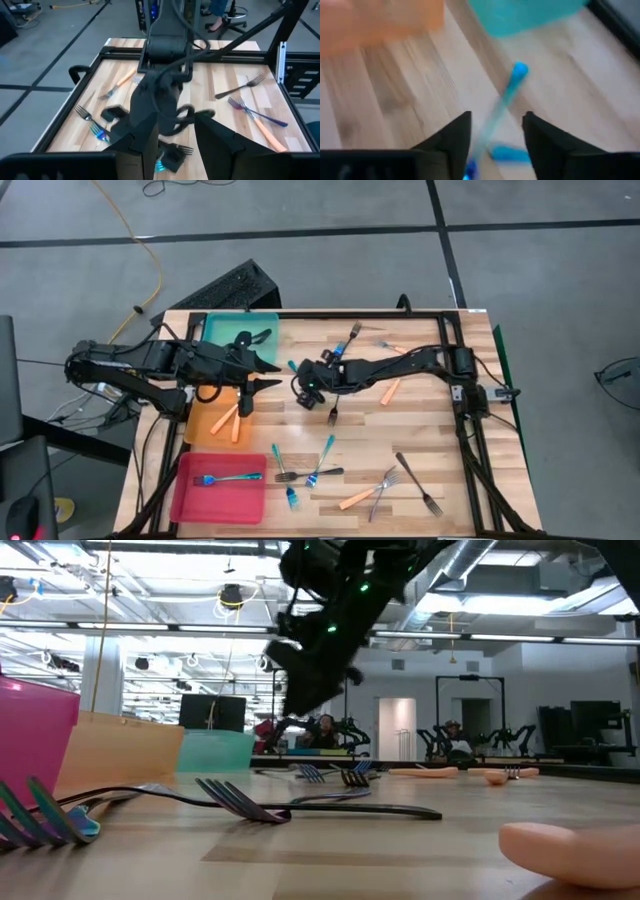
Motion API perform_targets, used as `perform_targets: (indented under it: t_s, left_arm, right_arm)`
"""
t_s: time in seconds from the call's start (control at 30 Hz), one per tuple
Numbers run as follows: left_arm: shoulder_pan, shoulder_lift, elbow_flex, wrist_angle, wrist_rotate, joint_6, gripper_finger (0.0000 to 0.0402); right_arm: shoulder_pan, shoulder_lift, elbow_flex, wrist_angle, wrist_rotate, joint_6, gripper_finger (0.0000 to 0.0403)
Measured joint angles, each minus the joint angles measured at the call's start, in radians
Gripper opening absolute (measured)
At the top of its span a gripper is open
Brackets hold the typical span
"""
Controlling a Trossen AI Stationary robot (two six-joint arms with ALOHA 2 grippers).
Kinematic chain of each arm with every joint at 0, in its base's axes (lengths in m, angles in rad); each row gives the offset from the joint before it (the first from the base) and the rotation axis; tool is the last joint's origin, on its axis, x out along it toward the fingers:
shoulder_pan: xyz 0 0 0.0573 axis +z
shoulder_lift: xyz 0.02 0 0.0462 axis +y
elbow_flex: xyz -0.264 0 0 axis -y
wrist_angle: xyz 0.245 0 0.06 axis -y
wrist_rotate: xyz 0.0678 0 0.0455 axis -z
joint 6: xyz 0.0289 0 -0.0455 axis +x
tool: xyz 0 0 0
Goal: Sort silverware by color (type)
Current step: Put the blue fork into the pink bin
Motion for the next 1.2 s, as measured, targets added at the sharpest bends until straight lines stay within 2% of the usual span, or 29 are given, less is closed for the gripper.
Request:
perform_targets:
  t_s: [0.1,0.17,0.23,0.33,0.77,0.9,1.1,1.13,1.2]
  left_arm:
    - [0.0,0.0,0.0,0.0,0.0,-0.001,0.0114]
    - [0.0,0.0,0.0,-0.001,0.0,-0.001,0.0114]
    - [0.0,0.0,0.0,-0.001,0.0,-0.001,0.0114]
    - [0.0,0.0,0.0,-0.006,-0.002,-0.001,0.0114]
    - [0.0,0.0,0.0,-0.009,-0.011,-0.002,0.0114]
    - [0.0,0.0,0.0,-0.009,-0.013,-0.002,0.0114]
    - [0.0,0.0,0.0,-0.009,-0.029,-0.003,0.0114]
    - [0.0,0.0,0.0,-0.009,-0.029,-0.003,0.0114]
    - [0.0,0.0,0.0,-0.01,-0.029,-0.003,0.0114]
  right_arm:
    - [-0.015,0.037,-0.013,-0.053,-0.012,0.015,0.0237]
    - [-0.024,0.08,-0.001,0.047,-0.036,0.031,0.0246]
    - [-0.033,0.092,-0.008,-0.012,-0.055,0.04,0.0247]
    - [-0.037,0.134,-0.004,0.064,-0.079,0.055,0.0247]
    - [-0.037,0.158,-0.004,0.041,-0.076,0.077,0.0239]
    - [-0.036,0.16,-0.002,0.015,-0.079,0.085,0.019]
    - [-0.025,0.16,-0.003,0.012,-0.079,0.074,0.0044]
    - [-0.025,0.16,-0.003,0.01,-0.079,0.065,0.003]
    - [-0.024,0.16,-0.004,0.01,-0.078,0.054,0.0029]
